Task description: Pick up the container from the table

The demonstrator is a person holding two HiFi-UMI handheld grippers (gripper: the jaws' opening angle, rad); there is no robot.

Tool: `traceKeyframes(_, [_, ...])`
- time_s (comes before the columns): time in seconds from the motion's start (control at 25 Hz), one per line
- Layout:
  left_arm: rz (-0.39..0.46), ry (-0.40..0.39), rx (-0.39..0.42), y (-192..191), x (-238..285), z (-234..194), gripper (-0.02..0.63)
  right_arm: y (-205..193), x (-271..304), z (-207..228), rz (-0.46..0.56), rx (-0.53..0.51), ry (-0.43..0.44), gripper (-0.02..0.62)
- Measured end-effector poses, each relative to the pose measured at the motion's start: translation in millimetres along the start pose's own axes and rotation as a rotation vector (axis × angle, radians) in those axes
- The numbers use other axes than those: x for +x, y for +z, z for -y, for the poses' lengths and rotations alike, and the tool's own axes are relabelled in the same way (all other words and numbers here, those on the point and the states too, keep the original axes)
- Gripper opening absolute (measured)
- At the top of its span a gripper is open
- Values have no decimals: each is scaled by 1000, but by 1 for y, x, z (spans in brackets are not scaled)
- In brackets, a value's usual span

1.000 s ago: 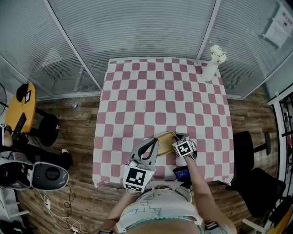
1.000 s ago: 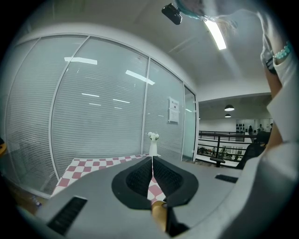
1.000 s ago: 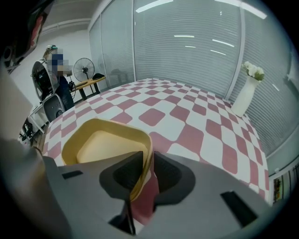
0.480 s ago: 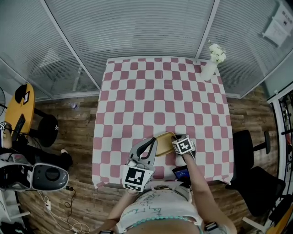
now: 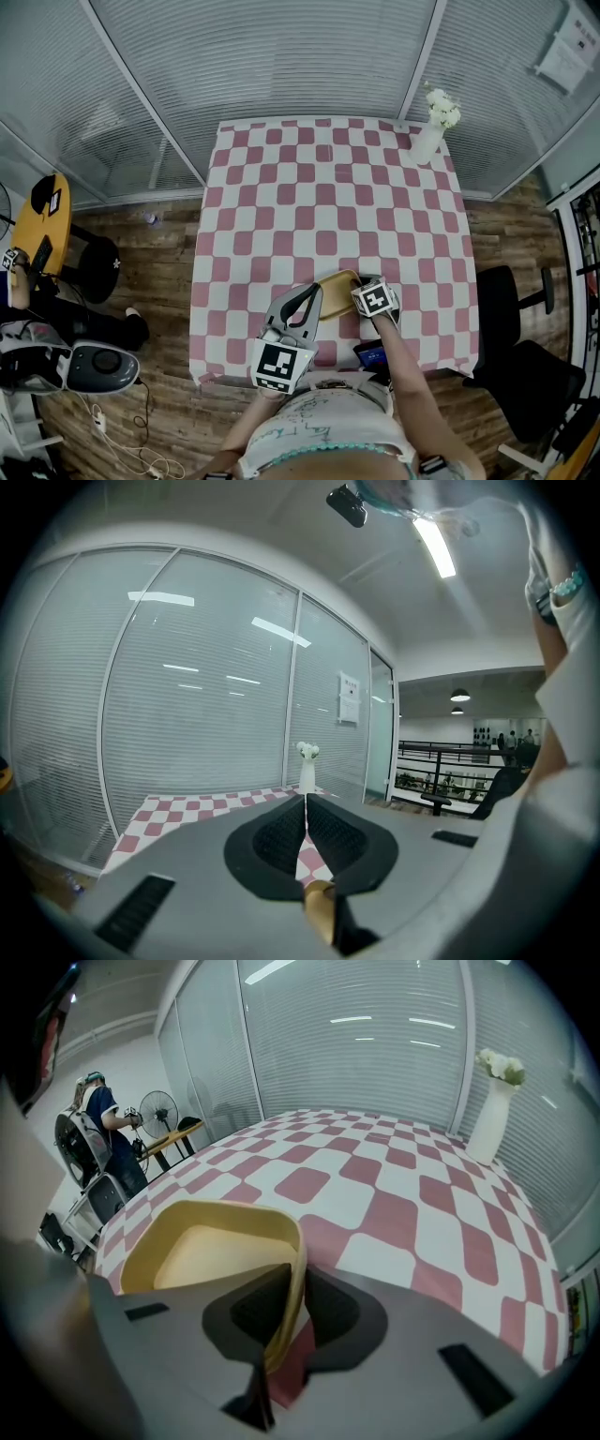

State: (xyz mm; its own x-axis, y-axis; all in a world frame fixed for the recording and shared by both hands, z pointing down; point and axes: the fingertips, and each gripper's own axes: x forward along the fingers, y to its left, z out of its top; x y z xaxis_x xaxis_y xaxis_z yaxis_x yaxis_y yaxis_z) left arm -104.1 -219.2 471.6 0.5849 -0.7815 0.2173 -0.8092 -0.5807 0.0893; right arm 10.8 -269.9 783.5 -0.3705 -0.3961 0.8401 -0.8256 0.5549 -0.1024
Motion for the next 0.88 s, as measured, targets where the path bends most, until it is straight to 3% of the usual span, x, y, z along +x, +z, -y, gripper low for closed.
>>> traceKeyframes(0.48, [3, 10, 1, 1, -4, -2, 17, 4, -5, 2, 30, 163, 34, 14])
traceKeyframes(0.88, [-5, 16, 6, -4, -8, -2, 17, 19, -20, 2, 74, 154, 27, 12])
